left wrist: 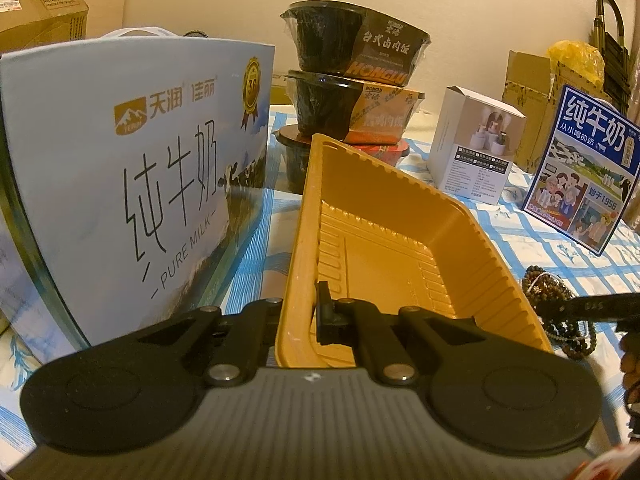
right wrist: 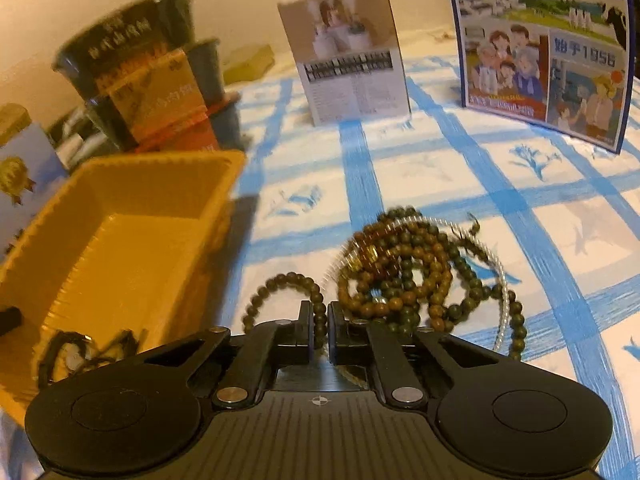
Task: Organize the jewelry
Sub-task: 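Close the right tool on a dark bead bracelet in the pile, then carry the dark bead bracelet over the tray and open the right tool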
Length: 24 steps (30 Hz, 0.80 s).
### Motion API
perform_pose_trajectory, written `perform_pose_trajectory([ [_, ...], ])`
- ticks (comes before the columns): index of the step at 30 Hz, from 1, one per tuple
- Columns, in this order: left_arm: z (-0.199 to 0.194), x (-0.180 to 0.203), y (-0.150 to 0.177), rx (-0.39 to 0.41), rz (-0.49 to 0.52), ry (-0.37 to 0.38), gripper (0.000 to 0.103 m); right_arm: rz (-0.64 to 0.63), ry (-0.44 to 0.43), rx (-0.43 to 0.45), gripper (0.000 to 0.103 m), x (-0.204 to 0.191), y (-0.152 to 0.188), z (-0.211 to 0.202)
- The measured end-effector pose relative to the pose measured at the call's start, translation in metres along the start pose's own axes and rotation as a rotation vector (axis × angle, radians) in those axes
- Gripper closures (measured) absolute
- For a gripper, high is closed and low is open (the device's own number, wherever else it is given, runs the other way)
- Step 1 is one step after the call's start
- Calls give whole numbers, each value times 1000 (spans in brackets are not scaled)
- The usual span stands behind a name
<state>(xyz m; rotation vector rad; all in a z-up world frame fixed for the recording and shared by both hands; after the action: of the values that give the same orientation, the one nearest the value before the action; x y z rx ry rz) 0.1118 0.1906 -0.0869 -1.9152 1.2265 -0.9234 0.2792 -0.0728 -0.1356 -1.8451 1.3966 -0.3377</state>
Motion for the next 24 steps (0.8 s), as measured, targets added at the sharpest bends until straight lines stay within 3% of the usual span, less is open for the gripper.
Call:
perform_pose_trajectory([
  [12, 1, 2, -1, 5, 1, 0, 99, 69, -150, 148, 97, -19, -31, -66],
  [18, 0, 1, 0, 6, 4, 0, 99, 73, -289, 124, 97, -54, -30, -69],
  [24, -1, 1, 0, 5, 3, 0, 99, 81, -365, 76, 97, -87, -20, -55],
])
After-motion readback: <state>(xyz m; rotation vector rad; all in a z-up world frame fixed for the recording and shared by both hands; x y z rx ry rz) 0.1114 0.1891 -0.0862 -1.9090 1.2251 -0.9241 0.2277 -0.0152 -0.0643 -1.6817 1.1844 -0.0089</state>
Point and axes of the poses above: each gripper's, at about its wrist camera, not at the fingertips, and z roughly the way its jaws point, x to its right, y to its underside, the point moved 3 cm from there along z, roughly the way its jaws point, and after that the axes turned 8 degrees about y, right-handed, at the moved point
